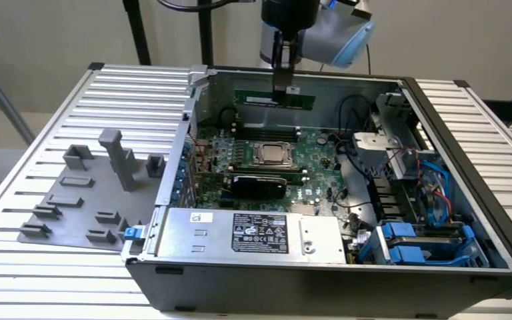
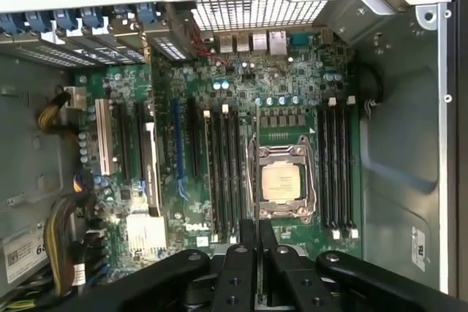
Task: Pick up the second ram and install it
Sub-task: 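Insert the second ram into the second slot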
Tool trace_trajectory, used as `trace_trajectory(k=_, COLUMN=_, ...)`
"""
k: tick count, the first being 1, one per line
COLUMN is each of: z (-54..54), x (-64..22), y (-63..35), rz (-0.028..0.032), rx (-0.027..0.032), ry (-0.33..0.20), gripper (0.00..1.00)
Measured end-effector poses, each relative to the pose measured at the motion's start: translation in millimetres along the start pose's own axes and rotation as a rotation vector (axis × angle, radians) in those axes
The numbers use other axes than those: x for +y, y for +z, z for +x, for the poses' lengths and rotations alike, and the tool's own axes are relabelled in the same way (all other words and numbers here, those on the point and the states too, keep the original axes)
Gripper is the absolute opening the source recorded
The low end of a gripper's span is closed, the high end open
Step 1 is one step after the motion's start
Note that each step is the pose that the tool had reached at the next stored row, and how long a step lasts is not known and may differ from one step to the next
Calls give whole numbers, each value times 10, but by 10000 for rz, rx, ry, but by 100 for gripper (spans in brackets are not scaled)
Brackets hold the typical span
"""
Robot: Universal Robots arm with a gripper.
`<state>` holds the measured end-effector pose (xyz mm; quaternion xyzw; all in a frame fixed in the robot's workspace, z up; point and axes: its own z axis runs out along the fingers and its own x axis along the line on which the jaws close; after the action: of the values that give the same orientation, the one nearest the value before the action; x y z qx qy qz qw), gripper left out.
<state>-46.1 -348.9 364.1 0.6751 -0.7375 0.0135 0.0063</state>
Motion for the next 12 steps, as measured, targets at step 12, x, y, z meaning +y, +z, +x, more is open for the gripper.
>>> trace_trajectory(k=12, z=79, x=-6, y=46, rz=24, rx=-303, ry=6, gripper=0)
